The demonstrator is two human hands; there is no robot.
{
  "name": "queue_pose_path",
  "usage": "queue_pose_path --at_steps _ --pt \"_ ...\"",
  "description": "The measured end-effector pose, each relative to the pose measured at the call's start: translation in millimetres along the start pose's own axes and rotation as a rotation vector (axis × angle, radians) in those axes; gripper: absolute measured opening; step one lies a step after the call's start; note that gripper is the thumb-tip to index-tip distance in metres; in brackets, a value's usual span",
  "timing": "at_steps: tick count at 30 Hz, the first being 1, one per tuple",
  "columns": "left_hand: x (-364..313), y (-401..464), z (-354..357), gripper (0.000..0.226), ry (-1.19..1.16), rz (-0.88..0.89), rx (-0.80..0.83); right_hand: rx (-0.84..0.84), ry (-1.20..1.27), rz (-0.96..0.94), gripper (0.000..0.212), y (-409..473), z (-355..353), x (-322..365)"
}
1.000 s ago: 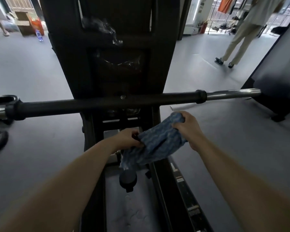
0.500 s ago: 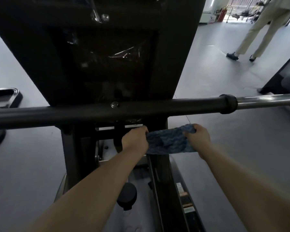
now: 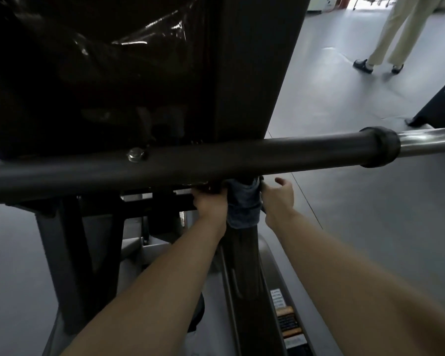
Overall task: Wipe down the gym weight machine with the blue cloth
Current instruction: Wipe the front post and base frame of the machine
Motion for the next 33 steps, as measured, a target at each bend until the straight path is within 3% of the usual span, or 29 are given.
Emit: queue_pose_path --at_steps 2,5,8,13,17,20,23,28,33 --pt "3.6 2.4 10.0 0.022 -0.035 -0.029 0.110 0.038 0.082 0.051 0.007 -3.3 10.1 -6.3" --pt "4.4 4.3 25.9 0.034 -0.001 -0.076 0.214 0.135 0.103 0.098 0.030 -4.5 20.1 -10.5" --pt "7.9 7.3 35.1 0.047 -0.007 -0.163 0.226 0.206 0.130 0.125 0.033 -3.9 25.2 -13.0" --pt "17.2 1.8 32.7 0.057 0.059 -0.100 0.219 0.182 0.071 0.058 0.045 -1.3 31.5 -33.2" --pt "44.8 -17.8 28.5 0.056 0.048 -0.126 0.262 0.185 0.125 0.072 0.041 -7.4 25.0 -65.1" --pt "74.6 -39.3 23.0 0.054 0.056 -0.196 0.302 0.126 0.142 0.196 0.034 -15.7 16.7 -105.5" --pt "102.0 -52.7 18.2 0.050 0.055 -0.228 0.300 0.112 0.183 0.340 0.042 -24.8 8.5 -139.2" --pt "99.0 -49.0 21.9 0.045 0.054 -0.134 0.312 0.097 0.181 0.350 0.049 -24.3 14.9 -128.6" --pt "43.7 -15.0 31.8 0.052 0.070 0.090 0.253 0.138 0.037 0.093 0.036 -4.5 24.9 -50.9"
Point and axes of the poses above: each hand's wrist, its own y-axis towards the middle knuckle, its own z-axis out of the palm, x = y × z, the point moved 6 cm from there along y, towards the middle knuckle, and after that the axes turned 1 degree about x, right-handed, at the moved point
